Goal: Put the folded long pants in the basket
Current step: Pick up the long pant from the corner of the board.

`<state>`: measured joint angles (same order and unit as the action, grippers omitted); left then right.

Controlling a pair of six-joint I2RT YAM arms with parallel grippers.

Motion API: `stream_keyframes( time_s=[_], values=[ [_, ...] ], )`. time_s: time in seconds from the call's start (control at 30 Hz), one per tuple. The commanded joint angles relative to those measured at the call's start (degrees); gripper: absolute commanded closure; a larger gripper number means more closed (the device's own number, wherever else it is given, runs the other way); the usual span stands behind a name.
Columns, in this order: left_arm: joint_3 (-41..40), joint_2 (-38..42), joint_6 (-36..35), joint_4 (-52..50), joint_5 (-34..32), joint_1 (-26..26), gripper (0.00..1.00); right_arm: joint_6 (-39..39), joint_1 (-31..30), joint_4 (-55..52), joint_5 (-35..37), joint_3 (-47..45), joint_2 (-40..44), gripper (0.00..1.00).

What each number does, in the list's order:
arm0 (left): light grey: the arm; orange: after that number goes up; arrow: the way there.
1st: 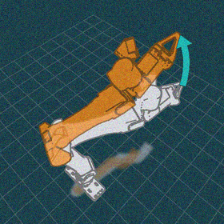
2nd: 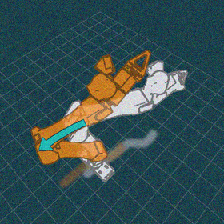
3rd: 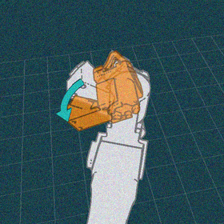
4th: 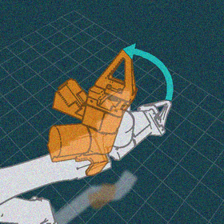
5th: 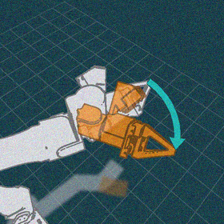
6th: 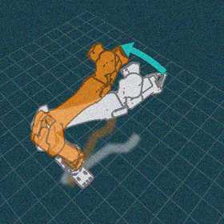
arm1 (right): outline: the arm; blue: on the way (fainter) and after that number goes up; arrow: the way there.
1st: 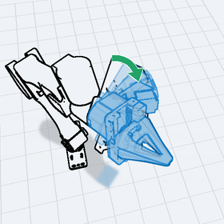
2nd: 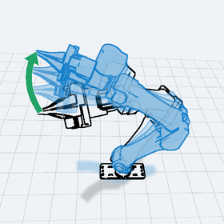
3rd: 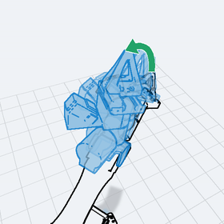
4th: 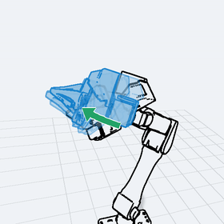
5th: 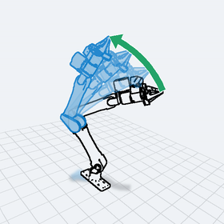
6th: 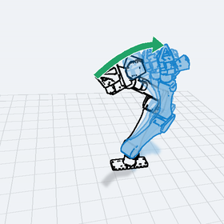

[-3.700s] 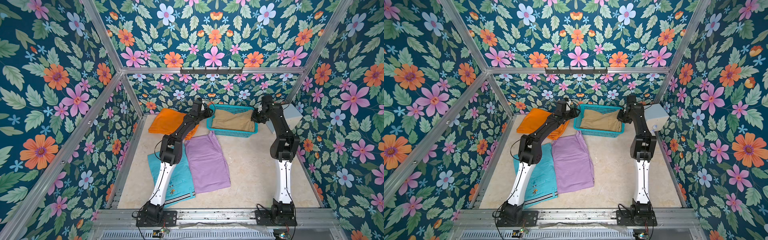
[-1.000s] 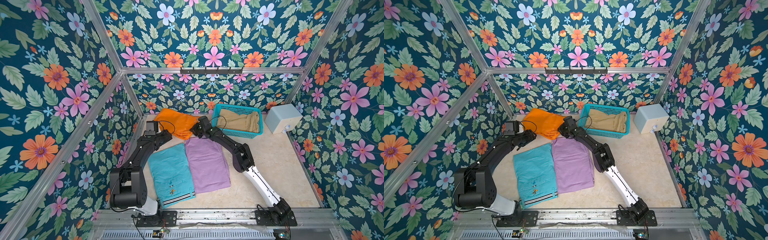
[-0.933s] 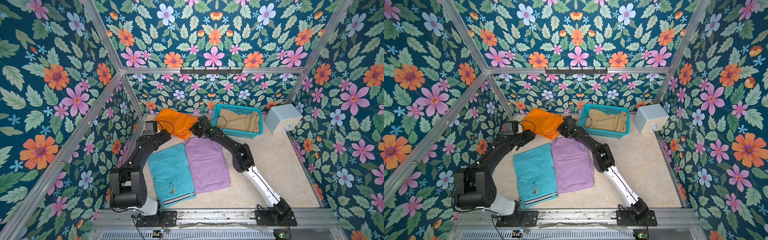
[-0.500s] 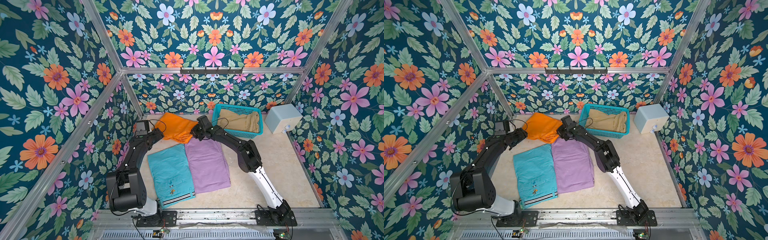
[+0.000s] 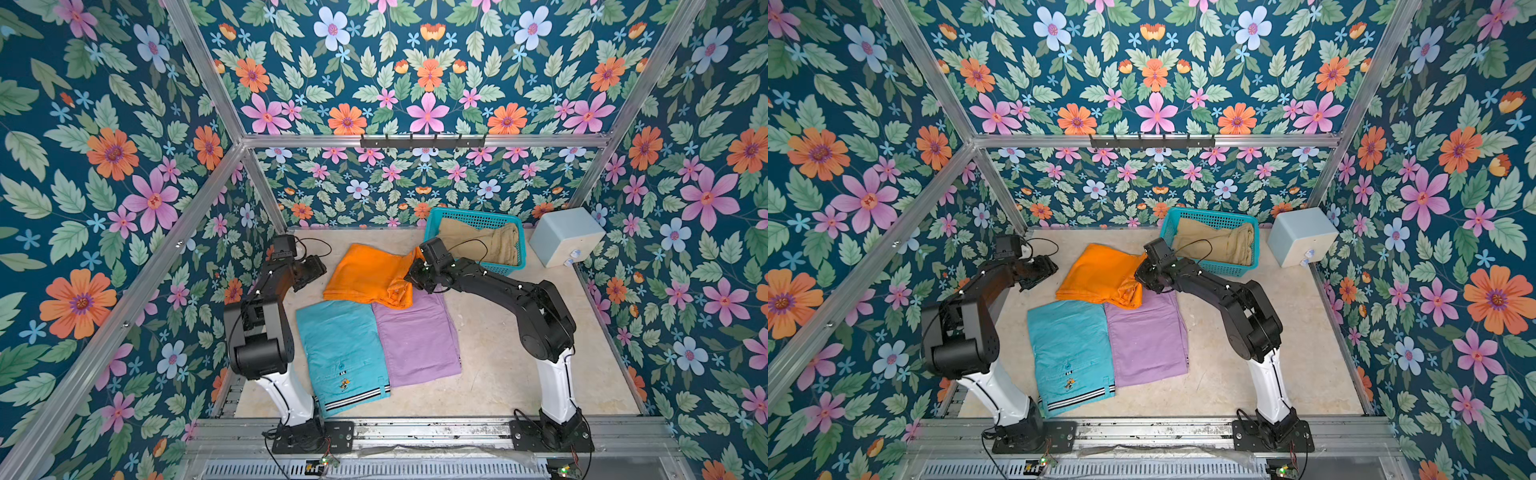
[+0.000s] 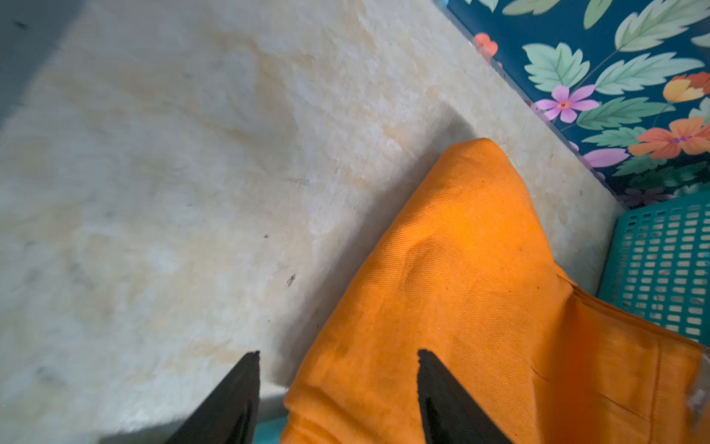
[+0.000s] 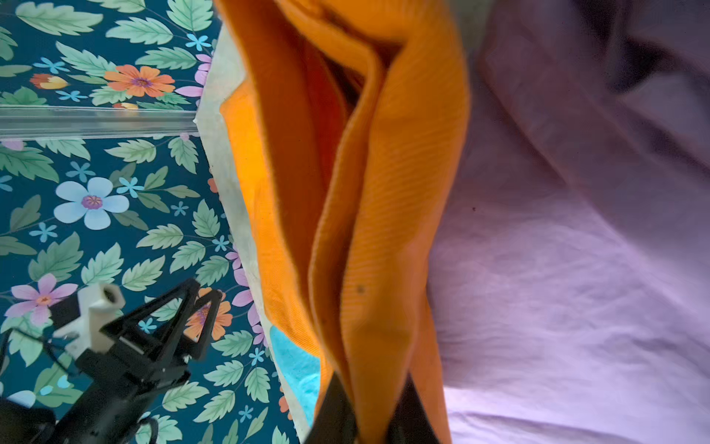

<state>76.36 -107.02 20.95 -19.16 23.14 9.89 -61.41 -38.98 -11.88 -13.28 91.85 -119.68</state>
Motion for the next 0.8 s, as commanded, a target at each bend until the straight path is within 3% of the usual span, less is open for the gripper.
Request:
stream_keyframes(
  time_s=[0.0,0.23,0.33,0.43,0.6,0.77],
  values=[
    [3.6,-5.0,-2.2,0.8,11.2,0.1,0.33,2.1,0.0,2.9,-1.4,-0.2,-0.6,1.00],
    [5.7,-12.6,-2.7,3.2,17.2,0.1,0.37,2.4,0.0,5.1,-3.5,-2.3,-1.9,1.00],
    [7.6,-15.9,-5.1,1.4,12.9,0.0,0.40,2.6,0.0,5.5,-3.7,-3.0,-1.5,1.00],
    [8.8,-18.2,-6.2,1.2,13.7,0.1,0.42,2.6,0.1,5.6,-4.1,-3.4,-1.2,1.00],
    [7.8,-19.0,-2.7,6.4,22.7,0.1,0.51,3.2,0.1,4.9,-5.2,-2.5,-1.8,1.00],
    [9.0,-17.1,-1.8,6.6,26.3,0.1,0.64,2.7,0.7,4.3,-5.9,0.3,-2.9,1.00]
  ],
)
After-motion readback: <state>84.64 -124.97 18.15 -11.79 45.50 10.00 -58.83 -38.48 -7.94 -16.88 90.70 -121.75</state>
